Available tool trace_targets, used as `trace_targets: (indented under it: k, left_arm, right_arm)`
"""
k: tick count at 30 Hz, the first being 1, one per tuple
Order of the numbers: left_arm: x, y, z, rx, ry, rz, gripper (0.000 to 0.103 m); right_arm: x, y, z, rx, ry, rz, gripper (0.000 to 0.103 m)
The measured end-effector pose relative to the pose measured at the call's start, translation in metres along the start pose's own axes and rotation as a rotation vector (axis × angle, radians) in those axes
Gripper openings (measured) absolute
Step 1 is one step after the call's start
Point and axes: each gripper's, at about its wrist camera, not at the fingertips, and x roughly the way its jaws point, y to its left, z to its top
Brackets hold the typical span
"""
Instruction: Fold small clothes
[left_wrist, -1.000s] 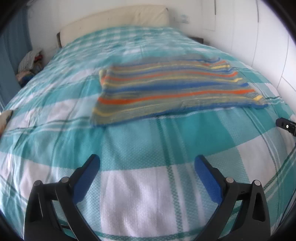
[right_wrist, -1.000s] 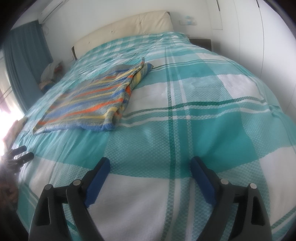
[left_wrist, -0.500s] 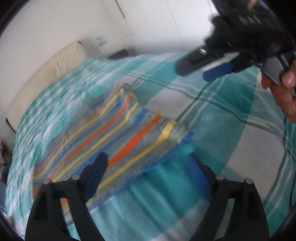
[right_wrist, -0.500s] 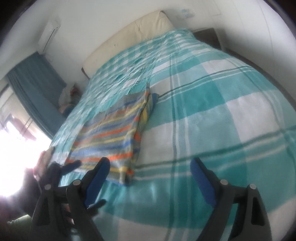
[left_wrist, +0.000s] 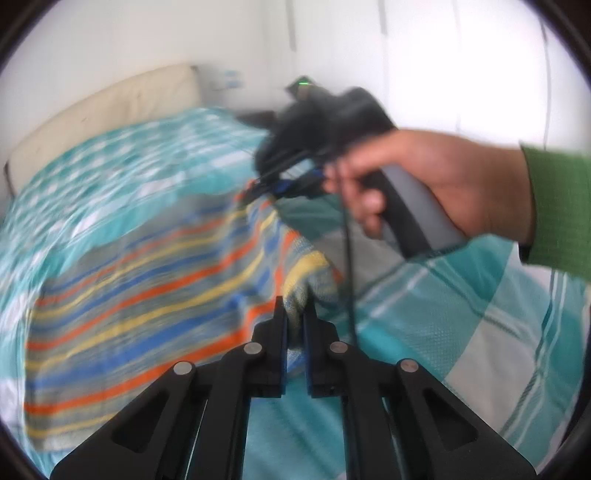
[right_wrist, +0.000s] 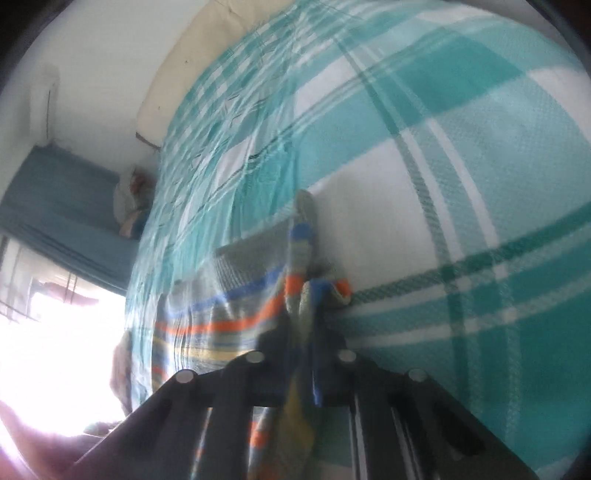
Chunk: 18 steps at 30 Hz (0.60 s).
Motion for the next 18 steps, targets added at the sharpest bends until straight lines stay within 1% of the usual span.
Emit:
trace_targets:
  k: [3, 5, 7, 9, 13, 16, 18]
  left_arm:
    - [-0.029, 0.05, -0.003, -0.192, -0.038, -0.002, 0.005]
    - [-0.048, 0.083, -0.009, -0.287, -0.055, 0.016, 0.005]
    - [-0.062, 0.113, -0.018, -0.368, -0.053, 0.037, 0.005]
    - [-0.07, 0.14, -0.03, -0.442, -0.042, 0.064, 0.005]
    - [-0.069, 0.171, -0.056, -0.558, -0.008, 0.117, 0.005]
    - [-0.068, 0.193, -0.075, -0.64, 0.017, 0.146, 0.005]
    - [-0.066, 0.206, -0.086, -0.688, 0.038, 0.162, 0.005]
  right_arm:
    - [-0.008, 0.057, 0.001, -0.129, -0.01, 0.021, 0.009]
    - [-0.001, 0.098, -0.002, -0.198, 0.01, 0.036, 0.009]
    - [0.014, 0.136, -0.006, -0.253, 0.031, 0.053, 0.009]
    - [0.038, 0.174, -0.008, -0.307, 0.051, 0.057, 0.009]
    - [0.097, 0.234, -0.023, -0.377, 0.106, 0.054, 0.009]
    - [0.135, 0.254, -0.037, -0.421, 0.137, 0.021, 0.009]
    - [0.162, 0.262, -0.045, -0.422, 0.154, 0.014, 0.009]
